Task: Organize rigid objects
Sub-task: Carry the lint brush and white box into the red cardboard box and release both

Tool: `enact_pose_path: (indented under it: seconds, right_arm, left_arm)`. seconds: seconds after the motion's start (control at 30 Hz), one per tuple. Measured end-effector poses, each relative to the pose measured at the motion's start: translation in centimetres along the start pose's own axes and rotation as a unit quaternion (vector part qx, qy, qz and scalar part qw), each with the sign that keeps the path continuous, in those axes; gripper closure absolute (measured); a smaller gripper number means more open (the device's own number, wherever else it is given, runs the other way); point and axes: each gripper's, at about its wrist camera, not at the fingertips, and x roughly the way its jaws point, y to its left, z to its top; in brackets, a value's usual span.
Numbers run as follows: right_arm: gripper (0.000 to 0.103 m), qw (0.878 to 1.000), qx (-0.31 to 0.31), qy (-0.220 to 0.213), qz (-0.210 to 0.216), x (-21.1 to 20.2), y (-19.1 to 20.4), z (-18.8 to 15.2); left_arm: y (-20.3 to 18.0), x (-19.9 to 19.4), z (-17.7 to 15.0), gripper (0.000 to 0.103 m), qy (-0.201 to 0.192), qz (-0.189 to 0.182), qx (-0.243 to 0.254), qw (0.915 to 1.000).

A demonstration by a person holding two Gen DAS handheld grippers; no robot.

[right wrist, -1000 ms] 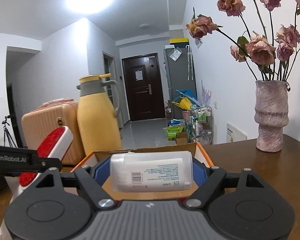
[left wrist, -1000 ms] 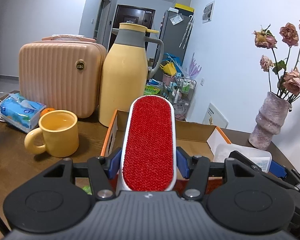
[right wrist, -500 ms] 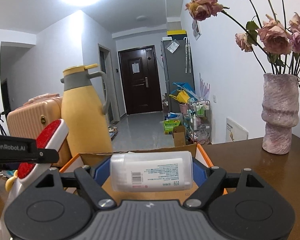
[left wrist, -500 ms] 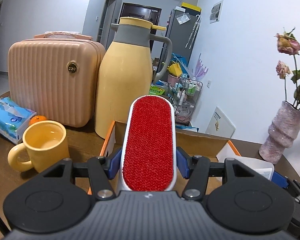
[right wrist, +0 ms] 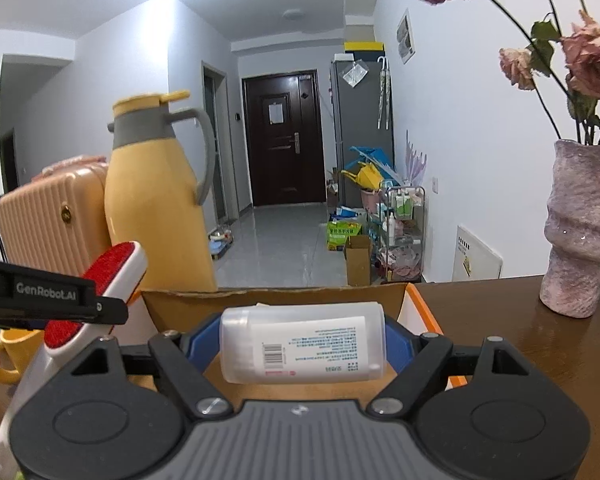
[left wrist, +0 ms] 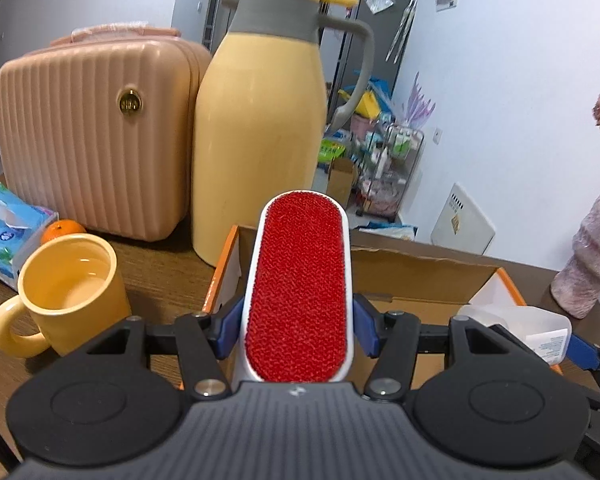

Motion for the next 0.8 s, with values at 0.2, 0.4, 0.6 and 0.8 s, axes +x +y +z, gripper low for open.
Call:
enact_pose_path:
  seconds: [0.2, 0.4, 0.6, 0.8]
  right_arm:
    - [0.021, 1.000, -0.012, 0.022, -0.006, 1.5, -0.1, -0.3]
    - [0.000, 0.999, -0.017, 0.052, -0.003, 1.7, -0.3, -0.3]
    - [0.000, 0.998, -0.014, 0.055, -0.012, 1.4, -0.3, -0.3]
    - [0.000, 0.999, -0.013, 0.049, -0.015, 1.0, -0.4, 0.0]
  left_arm:
    - [0.3, 1.0, 0.1, 0.037, 0.026, 0.003, 0.001, 0.9996]
    - [-0.2, -0.8, 0.0, 0.000, -0.004, 0.012, 0.020, 0.9997]
    - [-0.3, -0.6, 0.0, 0.000, 0.004, 0.013, 0.016, 0.9998]
    - [0.0, -0.9, 0.0, 0.000, 0.003, 0.016, 0.015, 0.9998]
